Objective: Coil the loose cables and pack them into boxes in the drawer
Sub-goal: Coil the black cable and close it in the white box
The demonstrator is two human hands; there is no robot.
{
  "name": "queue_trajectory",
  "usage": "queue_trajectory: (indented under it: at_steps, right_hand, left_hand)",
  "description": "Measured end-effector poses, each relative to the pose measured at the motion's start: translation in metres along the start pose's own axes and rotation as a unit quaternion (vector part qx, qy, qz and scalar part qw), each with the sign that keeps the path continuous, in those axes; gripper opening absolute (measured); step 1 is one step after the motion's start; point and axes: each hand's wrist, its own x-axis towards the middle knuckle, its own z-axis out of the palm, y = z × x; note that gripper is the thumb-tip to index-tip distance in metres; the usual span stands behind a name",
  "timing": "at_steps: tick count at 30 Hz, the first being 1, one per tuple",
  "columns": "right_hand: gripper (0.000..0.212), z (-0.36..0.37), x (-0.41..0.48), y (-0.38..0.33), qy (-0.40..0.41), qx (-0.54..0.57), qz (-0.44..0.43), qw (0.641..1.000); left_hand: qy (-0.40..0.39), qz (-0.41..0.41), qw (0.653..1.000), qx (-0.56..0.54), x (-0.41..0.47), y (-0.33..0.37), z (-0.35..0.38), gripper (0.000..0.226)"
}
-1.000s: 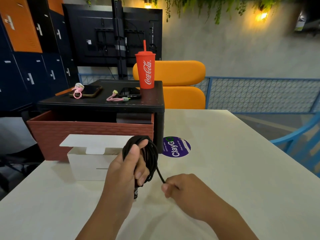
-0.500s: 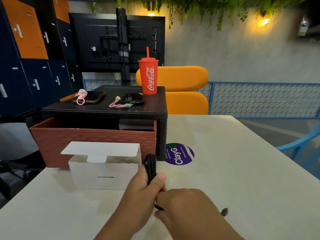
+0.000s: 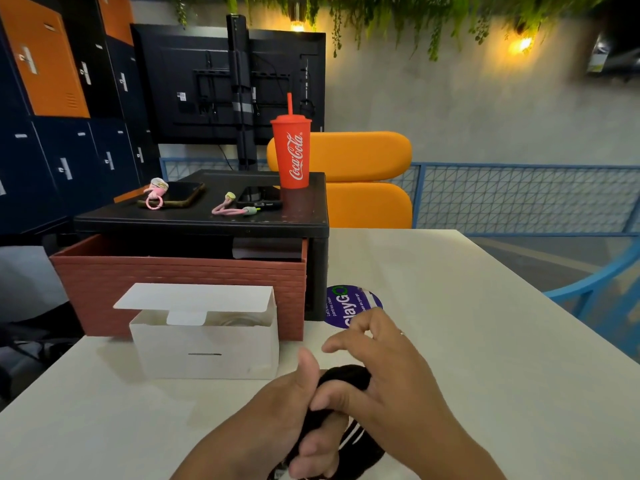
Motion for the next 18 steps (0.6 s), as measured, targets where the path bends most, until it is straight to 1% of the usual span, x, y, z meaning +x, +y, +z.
queue_trajectory:
  at_steps: [1,3,4,5,7,8,11,14,15,16,17,18]
  right_hand:
    - [0.075,0.001,0.0,0.004,-0.022,0.012,-0.002,1.0]
    - [0.075,0.004,0.001,0.006,-0.071,0.039,-0.009,0.997]
    - [0.07,0.005,0.001,0.006,-0.089,0.056,-0.002,0.994]
    - [0.062,0.006,0.0,0.006,-0.094,0.081,0.013,0.992]
    - [0.045,0.007,0.0,0.003,-0.07,0.114,0.042,0.99]
    - [0.043,0.007,0.0,0.001,-0.052,0.125,0.054,0.989]
    - [0.043,0.009,0.0,0.0,0.011,0.18,0.105,0.978]
    - [0.046,0.009,0.002,0.001,0.064,0.171,0.153,0.971]
    - [0.047,0.009,0.003,0.002,0.078,0.168,0.171,0.968]
    - [0.052,0.009,0.003,0.002,0.089,0.17,0.186,0.964]
    - [0.054,0.009,0.004,0.002,0.101,0.175,0.204,0.958]
    - [0.051,0.01,0.005,0.002,0.115,0.183,0.224,0.95]
  left_hand:
    - [-0.009,0.006,1.0,-0.001,0.0,0.001,0.0,0.104]
    - [-0.025,0.014,1.0,-0.005,0.001,0.004,0.0,0.08]
    - [-0.028,0.014,0.999,-0.012,0.002,0.007,0.0,0.067]
    - [-0.02,0.007,1.0,-0.018,0.003,0.008,0.0,0.058]
    - [0.004,0.011,1.0,-0.023,0.005,0.008,-0.001,0.054]
    - [0.015,0.029,0.999,-0.015,0.006,0.006,-0.002,0.056]
    - [0.071,0.048,0.994,0.065,0.008,0.002,-0.006,0.054]
    - [0.131,0.037,0.986,0.094,0.009,0.002,-0.008,0.047]
    - [0.151,0.04,0.981,0.116,0.01,0.001,-0.006,0.039]
    - [0.184,0.046,0.969,0.161,0.012,-0.001,-0.003,0.027]
    - [0.23,0.054,0.945,0.226,0.013,-0.002,0.002,0.017]
    - [0.279,0.068,0.914,0.287,0.015,-0.004,0.006,0.013]
